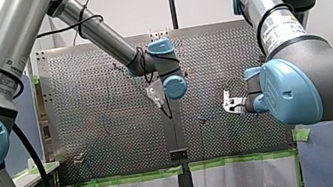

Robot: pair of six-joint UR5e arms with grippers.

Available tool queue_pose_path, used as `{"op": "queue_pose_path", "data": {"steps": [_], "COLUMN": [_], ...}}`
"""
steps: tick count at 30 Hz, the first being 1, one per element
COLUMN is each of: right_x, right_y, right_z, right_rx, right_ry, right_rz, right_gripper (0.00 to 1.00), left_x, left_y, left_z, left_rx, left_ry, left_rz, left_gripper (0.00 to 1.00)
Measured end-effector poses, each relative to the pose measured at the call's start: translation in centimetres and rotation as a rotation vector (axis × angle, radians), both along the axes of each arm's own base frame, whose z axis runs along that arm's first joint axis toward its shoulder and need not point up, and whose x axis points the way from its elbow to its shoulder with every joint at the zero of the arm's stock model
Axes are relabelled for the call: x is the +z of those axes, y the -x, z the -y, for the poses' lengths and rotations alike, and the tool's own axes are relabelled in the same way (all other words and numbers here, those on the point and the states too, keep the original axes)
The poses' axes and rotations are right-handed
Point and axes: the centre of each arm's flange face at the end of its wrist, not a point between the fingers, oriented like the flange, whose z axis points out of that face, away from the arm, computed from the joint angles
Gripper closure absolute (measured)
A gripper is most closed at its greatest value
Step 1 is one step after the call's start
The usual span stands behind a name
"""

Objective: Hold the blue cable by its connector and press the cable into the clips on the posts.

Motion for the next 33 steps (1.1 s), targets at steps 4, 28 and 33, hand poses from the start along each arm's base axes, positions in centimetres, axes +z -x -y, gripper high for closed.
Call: {"op": "queue_pose_path", "data": {"steps": [4,28,33], "right_x": [0.0,-0.2,-0.2], "right_y": [-0.1,-0.4,-0.4], "right_z": [-0.1,-0.3,-0.3], "right_rx": [0.002,0.011,0.012], "right_ry": [0.0,-0.006,-0.006], "right_rz": [0.0,0.0,0.0], "right_gripper": [1.0,1.0,1.0], "left_x": [1.0,5.6,5.9], "left_y": [0.7,5.2,6.5], "left_z": [-0.9,-6.2,-7.8], "left_rx": [0.001,0.001,0.001], "left_ry": [0.028,0.175,0.178], "left_rz": [0.024,0.15,0.153], "left_gripper": [0.0,0.0,0.0]}}
